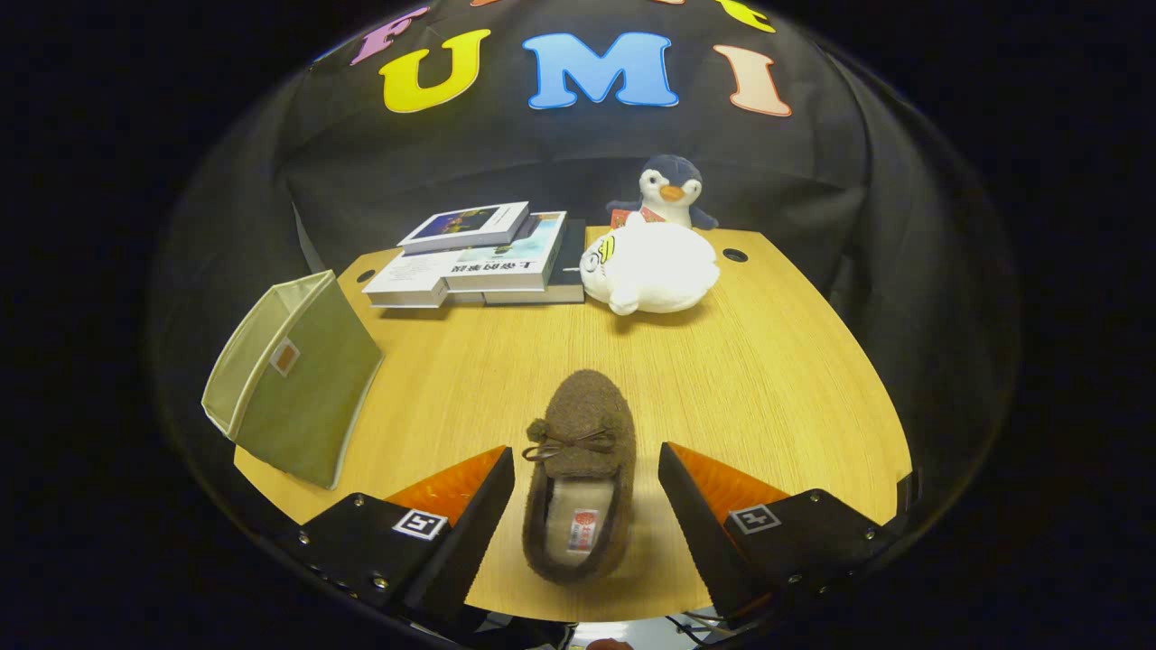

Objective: Open the storage box then place both shoes into the box .Put the left shoe in first, then the right shoe, with the right side of both shoes facing outward in a uniform manner.

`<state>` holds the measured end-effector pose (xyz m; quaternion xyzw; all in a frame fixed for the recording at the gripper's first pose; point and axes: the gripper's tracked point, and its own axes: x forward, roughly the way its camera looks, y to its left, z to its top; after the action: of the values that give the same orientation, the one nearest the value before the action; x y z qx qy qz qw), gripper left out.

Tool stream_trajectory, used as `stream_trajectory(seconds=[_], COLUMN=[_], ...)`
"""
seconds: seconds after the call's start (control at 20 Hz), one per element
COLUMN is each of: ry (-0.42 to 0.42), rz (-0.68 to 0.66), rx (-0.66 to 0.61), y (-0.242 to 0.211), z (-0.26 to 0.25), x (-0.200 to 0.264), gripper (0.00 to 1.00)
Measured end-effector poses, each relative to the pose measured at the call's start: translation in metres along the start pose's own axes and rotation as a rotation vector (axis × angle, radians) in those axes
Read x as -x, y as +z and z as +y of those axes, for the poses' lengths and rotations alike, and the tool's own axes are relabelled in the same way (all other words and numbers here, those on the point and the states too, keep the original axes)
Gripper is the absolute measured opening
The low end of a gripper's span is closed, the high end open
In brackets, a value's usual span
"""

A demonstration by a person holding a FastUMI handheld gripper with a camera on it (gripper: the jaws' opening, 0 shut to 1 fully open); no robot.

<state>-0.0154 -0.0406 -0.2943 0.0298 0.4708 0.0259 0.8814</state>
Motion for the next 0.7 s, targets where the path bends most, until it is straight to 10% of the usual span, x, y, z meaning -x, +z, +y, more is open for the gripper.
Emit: stream_trajectory(seconds=[0.7], ry=[-0.013], rz=[0.176], rx=[0.094], y=[-0.052], z=[-0.033], x=[-0.054], gripper=[0.98])
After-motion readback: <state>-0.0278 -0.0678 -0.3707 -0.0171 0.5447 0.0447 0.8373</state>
